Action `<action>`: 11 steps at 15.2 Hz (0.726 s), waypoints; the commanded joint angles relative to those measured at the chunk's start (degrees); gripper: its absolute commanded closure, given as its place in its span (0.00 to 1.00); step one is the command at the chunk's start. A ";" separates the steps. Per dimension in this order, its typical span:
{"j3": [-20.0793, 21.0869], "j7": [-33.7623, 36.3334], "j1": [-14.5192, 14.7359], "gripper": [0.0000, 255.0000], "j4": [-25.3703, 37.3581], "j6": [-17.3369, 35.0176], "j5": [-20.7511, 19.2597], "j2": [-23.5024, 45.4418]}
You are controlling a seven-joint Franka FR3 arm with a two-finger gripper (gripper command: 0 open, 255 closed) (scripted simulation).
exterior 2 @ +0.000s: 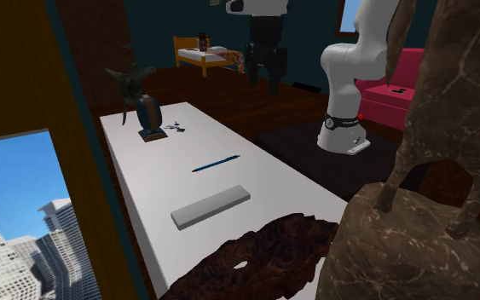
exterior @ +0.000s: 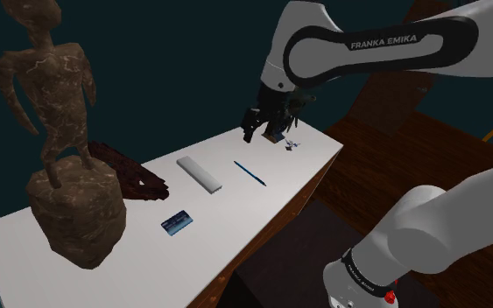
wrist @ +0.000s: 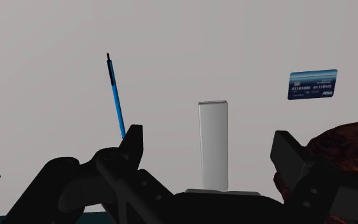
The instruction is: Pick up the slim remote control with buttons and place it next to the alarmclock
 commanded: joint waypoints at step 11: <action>2.37 6.62 -0.26 0.00 8.58 16.20 -6.00 25.89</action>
